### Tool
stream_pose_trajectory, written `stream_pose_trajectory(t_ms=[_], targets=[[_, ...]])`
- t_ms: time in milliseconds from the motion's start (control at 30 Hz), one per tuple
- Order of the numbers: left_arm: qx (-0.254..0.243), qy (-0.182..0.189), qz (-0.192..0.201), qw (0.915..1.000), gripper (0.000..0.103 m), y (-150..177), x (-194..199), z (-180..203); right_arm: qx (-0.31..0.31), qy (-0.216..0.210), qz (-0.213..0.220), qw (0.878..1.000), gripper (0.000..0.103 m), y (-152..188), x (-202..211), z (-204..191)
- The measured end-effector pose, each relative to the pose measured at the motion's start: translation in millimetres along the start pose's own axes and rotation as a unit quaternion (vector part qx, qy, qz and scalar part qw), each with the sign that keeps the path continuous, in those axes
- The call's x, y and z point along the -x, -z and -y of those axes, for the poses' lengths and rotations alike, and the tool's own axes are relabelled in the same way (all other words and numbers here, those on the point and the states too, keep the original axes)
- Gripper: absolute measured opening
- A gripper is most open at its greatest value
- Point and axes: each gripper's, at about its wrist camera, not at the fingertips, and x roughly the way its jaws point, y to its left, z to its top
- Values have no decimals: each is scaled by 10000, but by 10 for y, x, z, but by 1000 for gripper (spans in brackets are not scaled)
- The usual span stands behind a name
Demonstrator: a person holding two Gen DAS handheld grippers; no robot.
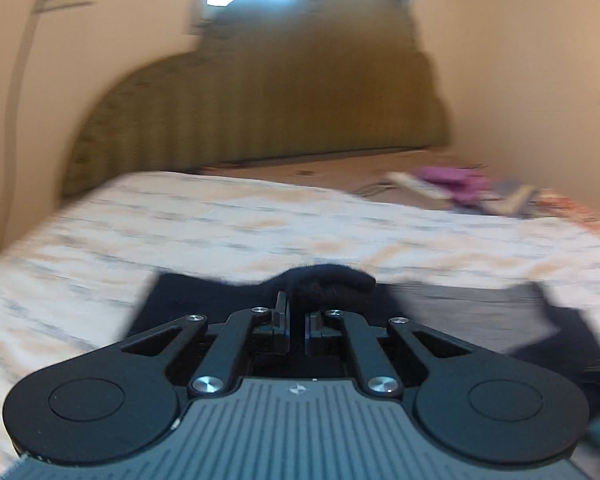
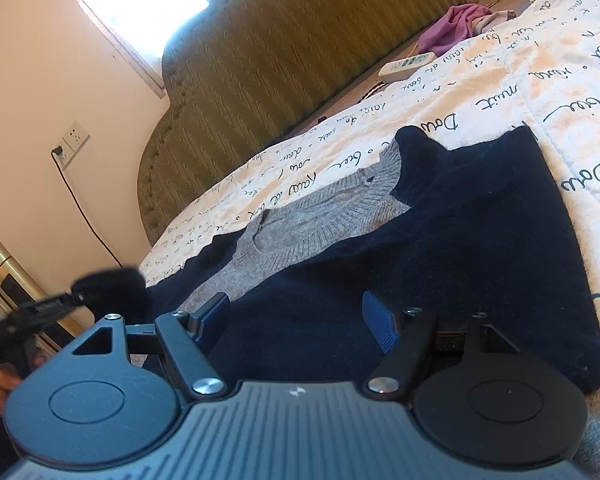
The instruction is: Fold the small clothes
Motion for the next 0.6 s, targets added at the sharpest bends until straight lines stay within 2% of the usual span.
stream_pose_trajectory(t_ms=[67, 100, 133, 200, 267, 333, 400, 500, 600], targets=[[-14, 615, -280, 9977, 8, 193, -57, 398, -3, 10, -19, 10000, 72, -3, 1, -4], [-72, 784, -444, 9959, 8, 319, -110, 560, -9, 17, -37, 10000, 72, -10, -3, -6], [-134, 848, -621, 9944, 8, 451, -175, 687, -26, 32, -69, 10000, 72, -23, -4, -9], [-148, 724, -848, 9937, 8, 693, -304, 804, -203, 145, -174, 9995, 72, -93, 1, -34], [-169, 710, -586, 9956, 8, 855, -311, 799, -738, 220, -270, 9967, 77, -195, 51, -81], [120, 874, -500, 9948, 8, 866, -291, 703, -1103, -252, -405, 9928, 80, -257, 77, -166], [343, 990, -516, 9932, 8, 856, -309, 622, -1289, -712, -791, 9859, 81, -255, -23, -289], [593, 1170, -424, 9904, 8, 838, -290, 536, -1720, -983, -1532, 9681, 81, -178, -333, -430], [632, 1263, -389, 9892, 8, 809, -283, 519, -2007, -1116, -1882, 9549, 81, -102, -639, -532]])
